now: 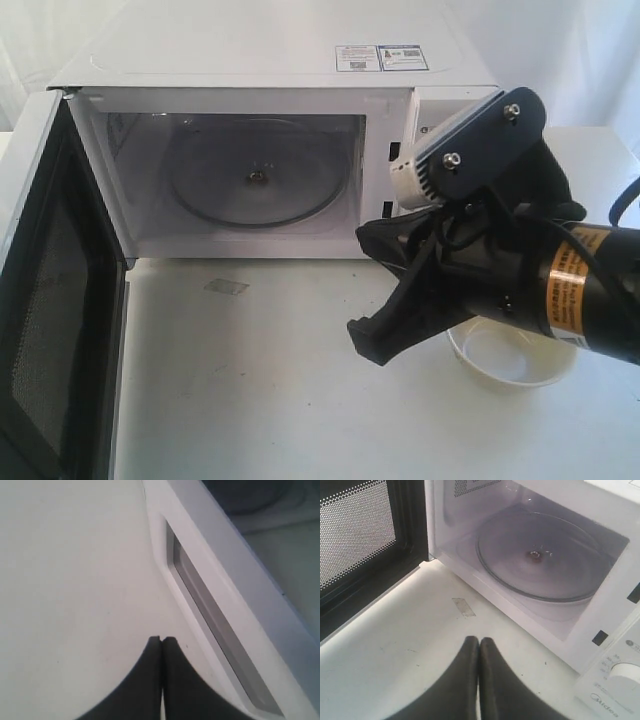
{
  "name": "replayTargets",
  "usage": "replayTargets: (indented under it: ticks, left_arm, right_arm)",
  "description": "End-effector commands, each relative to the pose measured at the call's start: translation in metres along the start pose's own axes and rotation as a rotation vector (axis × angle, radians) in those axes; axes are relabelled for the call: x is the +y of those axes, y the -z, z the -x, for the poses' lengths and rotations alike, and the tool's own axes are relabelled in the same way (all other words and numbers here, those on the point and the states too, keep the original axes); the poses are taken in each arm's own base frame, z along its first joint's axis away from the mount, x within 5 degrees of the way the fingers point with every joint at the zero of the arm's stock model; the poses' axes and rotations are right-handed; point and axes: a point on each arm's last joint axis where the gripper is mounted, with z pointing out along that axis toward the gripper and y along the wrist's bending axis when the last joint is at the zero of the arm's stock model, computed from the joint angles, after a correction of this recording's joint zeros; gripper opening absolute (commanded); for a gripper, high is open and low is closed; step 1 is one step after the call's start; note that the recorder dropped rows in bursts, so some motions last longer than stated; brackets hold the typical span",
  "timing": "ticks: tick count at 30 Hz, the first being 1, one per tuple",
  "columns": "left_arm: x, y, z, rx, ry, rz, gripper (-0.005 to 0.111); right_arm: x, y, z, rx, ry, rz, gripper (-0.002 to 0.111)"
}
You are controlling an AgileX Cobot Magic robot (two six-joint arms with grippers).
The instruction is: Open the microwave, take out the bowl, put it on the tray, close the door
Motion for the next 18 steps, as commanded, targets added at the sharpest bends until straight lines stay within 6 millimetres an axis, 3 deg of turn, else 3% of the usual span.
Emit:
replayTargets:
  ticks: [1,4,13,18]
  left_arm:
    - [0.0,-0.005,0.012,0.239,0.0,-0.1,0.0]
    - [0.004,-0.009,0.025,0.247,0.065,-0.095,0.0]
    - [-0.005,-0.023,0.035,0.251,0.166,-0.256,0.0]
    - [-0.005,-0.026,0.037,0.26,0.174,-0.269,0.0]
  right_arm:
    - [-0.001,0.001,0.001,0.002,0.022,-0.014,0.0]
    - [-0.003,0.001,0.0,0.016,0.021,-0.035,0.0]
    - [-0.017,0.004,-0.003,0.083,0.096,-0.179,0.0]
    - [-0.029,0.019,0.006,0.082,0.076,-0.301,0.0]
